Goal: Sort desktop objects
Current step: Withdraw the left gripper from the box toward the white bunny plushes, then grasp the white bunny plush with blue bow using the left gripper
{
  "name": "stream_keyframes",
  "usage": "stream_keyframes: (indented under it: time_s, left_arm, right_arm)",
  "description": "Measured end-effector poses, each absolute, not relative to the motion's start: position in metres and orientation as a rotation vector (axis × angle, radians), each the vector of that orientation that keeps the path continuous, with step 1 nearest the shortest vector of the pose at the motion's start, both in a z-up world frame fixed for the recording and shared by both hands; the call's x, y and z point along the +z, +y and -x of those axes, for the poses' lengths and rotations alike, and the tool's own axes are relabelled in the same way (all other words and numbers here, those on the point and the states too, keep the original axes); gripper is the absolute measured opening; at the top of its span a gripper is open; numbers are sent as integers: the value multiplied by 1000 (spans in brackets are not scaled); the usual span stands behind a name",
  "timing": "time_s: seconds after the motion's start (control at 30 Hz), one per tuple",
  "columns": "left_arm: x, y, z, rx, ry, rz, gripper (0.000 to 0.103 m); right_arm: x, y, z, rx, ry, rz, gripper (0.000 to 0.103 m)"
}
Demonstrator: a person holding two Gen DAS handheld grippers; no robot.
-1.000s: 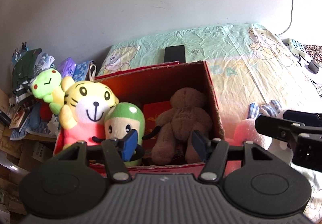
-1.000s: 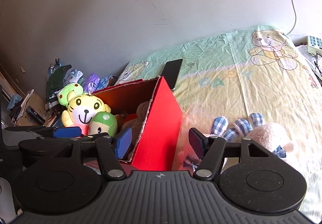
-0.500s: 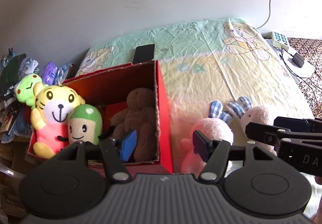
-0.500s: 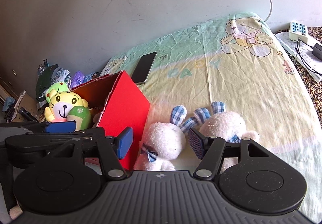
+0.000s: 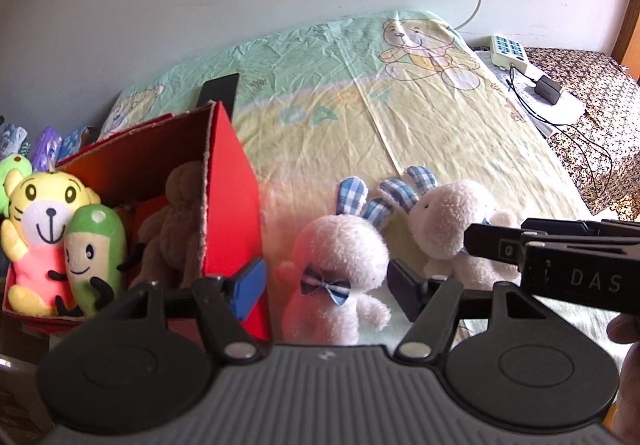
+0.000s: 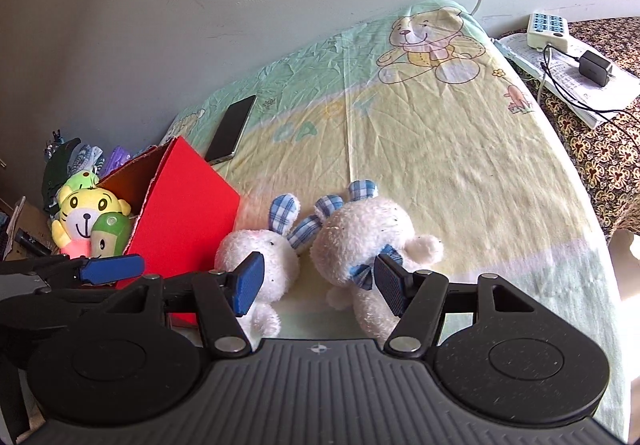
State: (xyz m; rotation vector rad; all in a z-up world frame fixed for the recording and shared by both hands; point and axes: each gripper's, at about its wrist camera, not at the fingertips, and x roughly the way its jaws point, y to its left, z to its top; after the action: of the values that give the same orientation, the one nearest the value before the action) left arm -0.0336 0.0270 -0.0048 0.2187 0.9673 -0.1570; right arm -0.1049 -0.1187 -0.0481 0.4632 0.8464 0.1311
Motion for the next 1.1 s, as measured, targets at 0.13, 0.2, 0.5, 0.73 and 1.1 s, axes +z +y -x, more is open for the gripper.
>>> stream_keyframes:
  time_s: [0.13, 0.2, 0.5, 0.73, 1.1]
  left_arm:
    - [-16, 20, 40, -239, 968, -214, 70]
    - [-24, 19, 41, -290, 976, -194, 70]
    - [-58, -2, 32, -497, 1060, -64, 70]
    - [-83, -22, 21, -560, 1091, -87, 70]
    - [-103, -24, -1, -569, 1138, -102, 70]
  right_arm:
    - [-64, -135, 104, 91, 889, -507, 65]
    - [-70, -141, 104, 80, 904, -517, 65]
    - [-88, -168, 87, 68, 934, -565, 64]
    - [-109, -175, 70, 121, 1004, -648, 59]
    - [-122, -176, 58, 222, 1063, -792, 48]
